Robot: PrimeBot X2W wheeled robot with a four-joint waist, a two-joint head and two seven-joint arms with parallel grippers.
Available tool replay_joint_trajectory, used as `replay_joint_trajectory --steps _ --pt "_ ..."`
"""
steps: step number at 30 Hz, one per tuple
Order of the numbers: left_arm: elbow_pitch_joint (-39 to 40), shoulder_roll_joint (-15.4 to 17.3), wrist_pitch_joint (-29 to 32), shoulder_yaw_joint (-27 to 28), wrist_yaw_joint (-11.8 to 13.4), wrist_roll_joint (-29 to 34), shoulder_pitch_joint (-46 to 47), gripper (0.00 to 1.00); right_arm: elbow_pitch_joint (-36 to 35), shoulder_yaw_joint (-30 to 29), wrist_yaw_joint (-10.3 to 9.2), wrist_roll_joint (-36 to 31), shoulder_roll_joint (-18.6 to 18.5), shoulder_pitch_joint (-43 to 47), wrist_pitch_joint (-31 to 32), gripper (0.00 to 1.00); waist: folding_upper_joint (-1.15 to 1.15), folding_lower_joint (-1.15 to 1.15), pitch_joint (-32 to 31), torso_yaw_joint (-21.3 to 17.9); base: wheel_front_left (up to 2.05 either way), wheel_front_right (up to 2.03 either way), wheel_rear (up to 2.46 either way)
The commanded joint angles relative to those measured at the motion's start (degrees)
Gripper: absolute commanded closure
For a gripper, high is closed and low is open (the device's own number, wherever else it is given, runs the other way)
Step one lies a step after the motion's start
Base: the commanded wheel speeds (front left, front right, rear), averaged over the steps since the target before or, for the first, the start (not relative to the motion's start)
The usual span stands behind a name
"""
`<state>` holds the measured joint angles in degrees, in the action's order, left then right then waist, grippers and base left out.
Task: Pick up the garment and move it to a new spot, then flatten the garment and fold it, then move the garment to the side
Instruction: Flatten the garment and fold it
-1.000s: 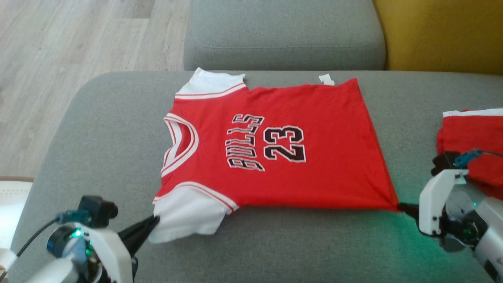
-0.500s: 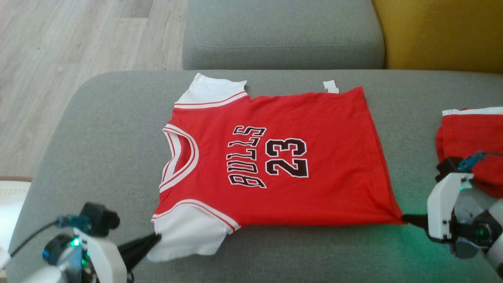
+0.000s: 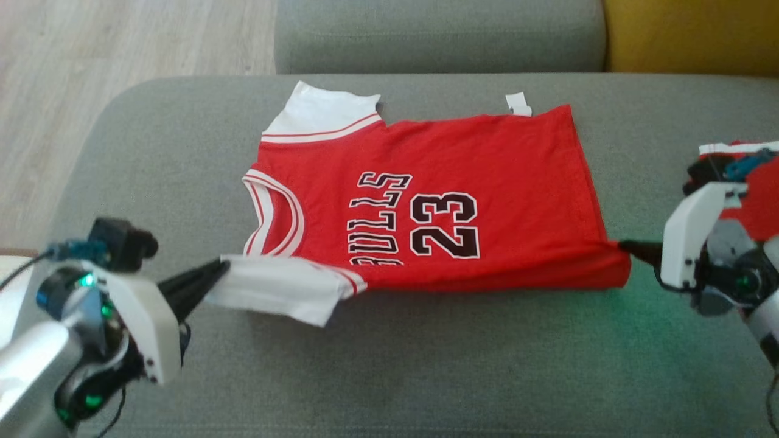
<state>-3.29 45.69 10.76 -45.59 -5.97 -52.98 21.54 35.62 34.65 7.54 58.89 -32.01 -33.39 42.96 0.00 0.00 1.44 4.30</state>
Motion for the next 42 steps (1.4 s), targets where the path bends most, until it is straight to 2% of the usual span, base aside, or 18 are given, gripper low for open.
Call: replay_joint_trajectory --steps 1,17,33,34,35,36,37,42 --pt "0.59 1.66 -0.19 3.69 -0.10 0.61 4.58 1.00 -1.05 -0.72 -0.05 -0.67 -0.53 -2.34 0.01 1.00 0.00 0.00 0.82 -0.17 0.00 0.00 0.00" --pt "-11.36 -3.55 -0.58 1.23 -1.37 2.04 16.25 1.00 2.77 -2.86 -0.05 -8.57 4.92 -8.66 -2.55 1.00 0.00 0.00 7.77 -1.45 0.00 0.00 0.00" --pt "-22.30 -7.55 -1.39 -4.30 -1.50 0.89 23.67 1.00 3.99 -2.80 -0.05 -11.40 7.98 -12.03 -6.98 1.00 0.00 0.00 12.70 -2.61 0.00 0.00 0.00" --pt "-23.35 -7.83 -1.70 -4.18 -1.46 0.94 24.15 0.69 3.81 -2.83 -0.05 -11.25 8.17 -12.12 -7.58 1.00 0.00 0.00 12.85 -2.65 0.00 0.00 0.00" --pt "-23.35 -7.83 -1.70 -4.18 -1.46 0.94 24.15 0.69 3.81 -2.83 -0.05 -11.25 8.17 -12.12 -7.58 1.00 0.00 0.00 12.85 -2.65 0.00 0.00 0.00" --pt "-24.55 -8.22 -2.15 -3.90 -0.99 1.01 24.56 0.00 4.01 -3.27 -0.05 -10.96 8.34 -12.13 -8.31 0.05 0.00 0.00 12.97 -2.72 0.00 0.00 0.00" --pt "-25.57 -8.62 -2.57 -3.80 -0.66 1.20 24.91 0.00 4.54 -3.72 -0.05 -10.73 8.55 -12.18 -8.67 0.00 0.00 0.00 13.05 -2.81 0.00 0.00 0.00" --pt "-29.41 -10.67 -7.23 -1.99 1.13 1.30 26.09 0.00 5.64 -4.84 -0.05 -11.70 8.84 -12.47 -13.49 0.00 0.00 0.00 12.84 -2.96 0.00 0.00 0.00"
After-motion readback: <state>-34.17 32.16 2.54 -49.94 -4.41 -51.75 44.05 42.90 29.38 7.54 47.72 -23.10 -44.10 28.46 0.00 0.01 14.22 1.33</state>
